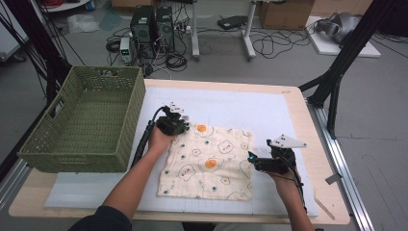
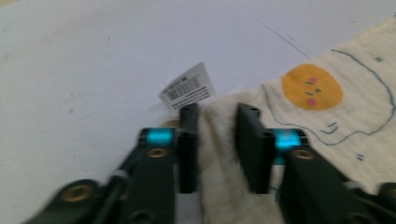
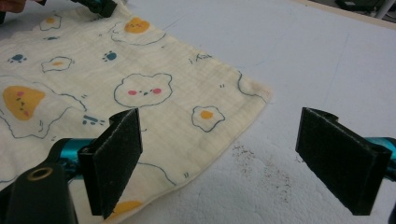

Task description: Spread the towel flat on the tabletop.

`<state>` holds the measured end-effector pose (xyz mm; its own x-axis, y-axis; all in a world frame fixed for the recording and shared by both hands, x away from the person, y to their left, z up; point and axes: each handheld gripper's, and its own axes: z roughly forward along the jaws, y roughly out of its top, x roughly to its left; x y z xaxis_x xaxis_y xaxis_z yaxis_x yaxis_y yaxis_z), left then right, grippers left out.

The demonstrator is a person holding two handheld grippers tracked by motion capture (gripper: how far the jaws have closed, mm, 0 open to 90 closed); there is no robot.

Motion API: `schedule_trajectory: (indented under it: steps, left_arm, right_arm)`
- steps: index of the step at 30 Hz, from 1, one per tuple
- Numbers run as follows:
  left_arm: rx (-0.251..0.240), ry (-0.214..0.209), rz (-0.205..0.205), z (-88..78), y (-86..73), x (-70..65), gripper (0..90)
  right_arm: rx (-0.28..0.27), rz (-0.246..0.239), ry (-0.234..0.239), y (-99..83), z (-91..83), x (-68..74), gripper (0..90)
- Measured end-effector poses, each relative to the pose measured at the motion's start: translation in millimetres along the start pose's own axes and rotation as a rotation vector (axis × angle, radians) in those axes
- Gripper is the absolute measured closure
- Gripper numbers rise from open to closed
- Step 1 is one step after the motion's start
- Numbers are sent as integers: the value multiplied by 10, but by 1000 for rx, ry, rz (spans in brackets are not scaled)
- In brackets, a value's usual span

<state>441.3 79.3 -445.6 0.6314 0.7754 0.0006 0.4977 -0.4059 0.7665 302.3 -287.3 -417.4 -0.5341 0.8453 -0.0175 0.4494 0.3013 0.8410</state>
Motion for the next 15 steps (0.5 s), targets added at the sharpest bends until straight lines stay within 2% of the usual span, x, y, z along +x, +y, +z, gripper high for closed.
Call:
schedule_trajectory:
  steps: [2,5,6,9,10,12,13,15]
  left_arm:
    - [-6,1,-15,5,1,9,835]
    - [-24,50,-32,12,-1,42,843]
    - [-36,79,-43,11,-4,78,844]
    - [-69,140,-106,-19,-13,177,844]
    - [-72,144,-128,-26,-22,200,841]
    - [-68,123,-122,-21,-36,203,789]
    - [-62,118,-117,-22,-39,201,705]
    - [-85,100,-142,-43,-44,201,577]
  right_arm:
    - [2,-2,1,0,-3,6,139]
    - [2,-6,-4,-4,-4,1,139]
    - [3,-5,-5,-6,-4,-1,140]
    - [4,4,-15,-10,4,-16,140]
    - [7,6,-22,-11,9,-18,139]
    - [12,2,-26,-13,25,-22,141]
    - [14,-1,-29,-14,30,-23,141]
    - [13,3,-35,-14,44,-30,145]
